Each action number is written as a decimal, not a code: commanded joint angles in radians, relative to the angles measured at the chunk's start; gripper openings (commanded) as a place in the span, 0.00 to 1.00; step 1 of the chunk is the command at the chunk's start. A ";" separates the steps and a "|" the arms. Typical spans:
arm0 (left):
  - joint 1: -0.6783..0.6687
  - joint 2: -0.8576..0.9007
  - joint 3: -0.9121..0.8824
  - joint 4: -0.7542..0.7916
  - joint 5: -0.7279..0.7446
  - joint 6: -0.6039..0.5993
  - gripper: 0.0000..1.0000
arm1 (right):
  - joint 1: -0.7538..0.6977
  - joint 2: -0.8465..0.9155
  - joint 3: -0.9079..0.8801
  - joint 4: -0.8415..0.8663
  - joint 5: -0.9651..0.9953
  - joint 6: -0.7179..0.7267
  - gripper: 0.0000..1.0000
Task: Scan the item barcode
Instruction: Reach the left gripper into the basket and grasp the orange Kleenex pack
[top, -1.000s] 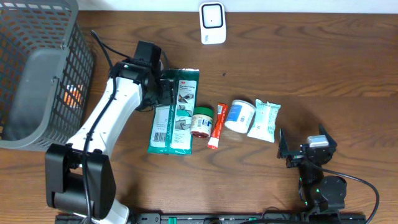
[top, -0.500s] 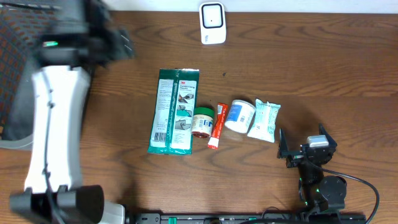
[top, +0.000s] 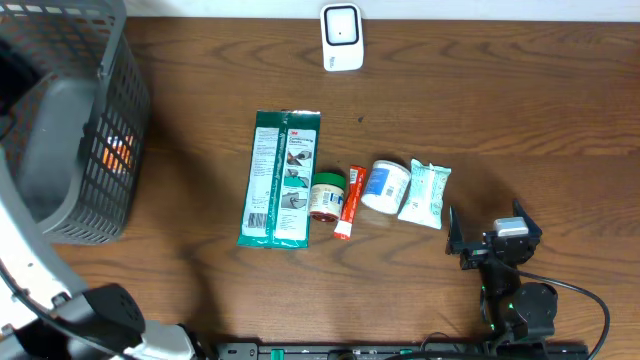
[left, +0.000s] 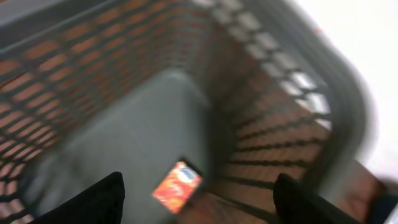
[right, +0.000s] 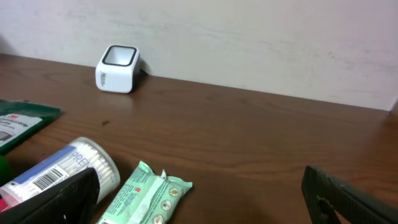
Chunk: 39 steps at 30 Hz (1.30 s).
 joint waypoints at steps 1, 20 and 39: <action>0.041 0.076 -0.025 -0.024 -0.005 -0.008 0.74 | 0.005 -0.005 -0.001 -0.004 0.002 -0.006 0.99; 0.042 0.522 -0.026 -0.077 0.160 0.255 0.65 | 0.005 -0.005 -0.001 -0.004 0.002 -0.006 0.99; 0.018 0.561 -0.027 -0.153 0.211 0.411 0.62 | 0.005 -0.005 -0.001 -0.004 0.002 -0.006 0.99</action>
